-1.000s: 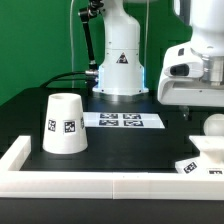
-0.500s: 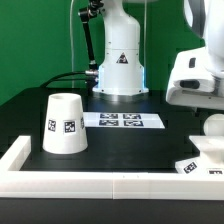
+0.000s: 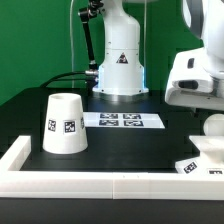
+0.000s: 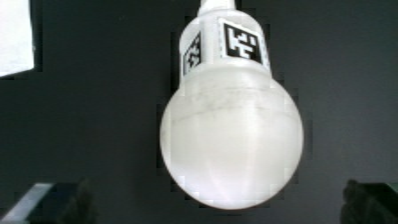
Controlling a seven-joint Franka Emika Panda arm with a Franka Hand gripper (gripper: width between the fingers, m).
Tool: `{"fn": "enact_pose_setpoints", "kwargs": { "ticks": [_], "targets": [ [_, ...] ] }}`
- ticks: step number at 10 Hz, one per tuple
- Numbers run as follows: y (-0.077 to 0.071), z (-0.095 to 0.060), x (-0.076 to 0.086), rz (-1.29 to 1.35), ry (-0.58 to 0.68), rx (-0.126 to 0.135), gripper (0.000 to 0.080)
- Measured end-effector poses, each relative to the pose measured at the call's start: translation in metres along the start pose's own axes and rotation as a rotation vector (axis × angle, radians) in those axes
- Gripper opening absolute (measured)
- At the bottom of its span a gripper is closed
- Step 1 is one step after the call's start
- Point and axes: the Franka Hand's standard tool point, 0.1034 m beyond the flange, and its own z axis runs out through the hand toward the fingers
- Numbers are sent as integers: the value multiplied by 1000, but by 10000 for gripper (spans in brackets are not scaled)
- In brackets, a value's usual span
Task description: Assemble lamp
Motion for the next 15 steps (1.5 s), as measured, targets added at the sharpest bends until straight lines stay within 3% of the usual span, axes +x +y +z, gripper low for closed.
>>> {"fn": "enact_pose_setpoints", "kwargs": {
  "ticks": [3, 9, 15],
  "targets": [
    [-7, 15, -5, -15, 23, -2, 698],
    [-5, 46, -7, -18, 44, -14, 698],
    [-1, 50, -6, -13, 44, -13, 676]
  ]
}}
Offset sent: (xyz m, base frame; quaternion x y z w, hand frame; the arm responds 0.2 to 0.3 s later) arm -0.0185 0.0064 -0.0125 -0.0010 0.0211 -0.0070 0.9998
